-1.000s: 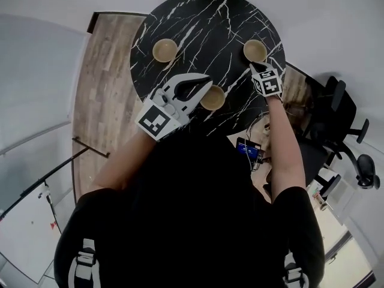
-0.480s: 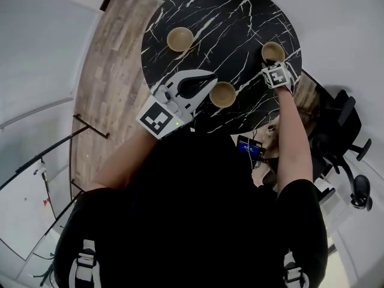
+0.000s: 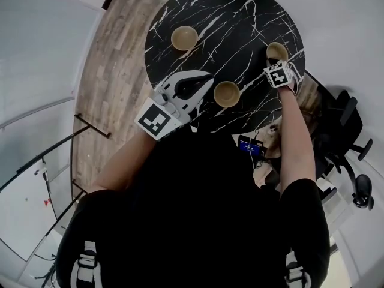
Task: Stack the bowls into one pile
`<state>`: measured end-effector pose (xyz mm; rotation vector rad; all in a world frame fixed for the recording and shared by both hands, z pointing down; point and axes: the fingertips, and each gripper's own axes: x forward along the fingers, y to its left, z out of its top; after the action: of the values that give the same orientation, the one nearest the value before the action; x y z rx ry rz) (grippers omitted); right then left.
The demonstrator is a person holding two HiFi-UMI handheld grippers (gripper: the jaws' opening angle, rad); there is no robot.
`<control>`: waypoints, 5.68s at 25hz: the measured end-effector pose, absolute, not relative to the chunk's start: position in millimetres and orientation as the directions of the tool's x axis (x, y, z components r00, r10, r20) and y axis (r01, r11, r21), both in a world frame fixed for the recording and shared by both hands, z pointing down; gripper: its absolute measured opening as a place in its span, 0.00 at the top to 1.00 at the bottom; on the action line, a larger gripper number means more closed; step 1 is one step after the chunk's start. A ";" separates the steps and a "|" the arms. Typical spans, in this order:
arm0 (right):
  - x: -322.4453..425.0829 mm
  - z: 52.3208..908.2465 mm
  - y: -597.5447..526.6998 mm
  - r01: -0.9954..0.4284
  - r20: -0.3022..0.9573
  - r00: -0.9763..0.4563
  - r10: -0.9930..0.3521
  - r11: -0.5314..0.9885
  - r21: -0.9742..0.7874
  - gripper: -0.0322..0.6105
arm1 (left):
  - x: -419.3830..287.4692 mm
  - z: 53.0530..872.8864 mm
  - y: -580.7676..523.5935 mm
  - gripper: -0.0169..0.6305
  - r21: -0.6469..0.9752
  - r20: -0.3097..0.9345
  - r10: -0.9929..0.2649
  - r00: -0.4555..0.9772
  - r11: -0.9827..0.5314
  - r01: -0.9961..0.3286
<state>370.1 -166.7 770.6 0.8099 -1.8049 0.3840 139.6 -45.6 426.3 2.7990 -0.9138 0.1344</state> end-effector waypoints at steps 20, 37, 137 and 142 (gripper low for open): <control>306.7 719.9 -155.0 -0.578 0.930 -0.144 -0.339 0.792 0.199 0.94 | 95.7 412.2 -64.0 0.97 0.134 0.092 -0.520 0.849 -0.838 -0.528; 161.1 679.9 -167.0 -0.425 0.909 -0.233 -0.346 0.877 0.224 0.94 | 8.1 414.3 -91.3 0.97 0.076 0.093 -0.629 0.771 -0.768 -0.636; 261.5 769.1 18.4 -0.930 0.961 -0.203 -0.186 0.343 -0.130 0.75 | 139.2 443.3 -64.4 0.97 0.136 0.096 -0.215 0.972 -0.964 -0.227; 265.1 779.9 21.2 -0.934 0.969 -0.185 -0.166 0.337 -0.120 0.87 | 130.9 448.0 -66.6 0.97 0.149 0.101 -0.242 0.965 -0.955 -0.255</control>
<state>265.1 21.2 779.9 1.0154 -1.6063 0.9669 130.9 -66.6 448.0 2.9535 -0.3761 0.1224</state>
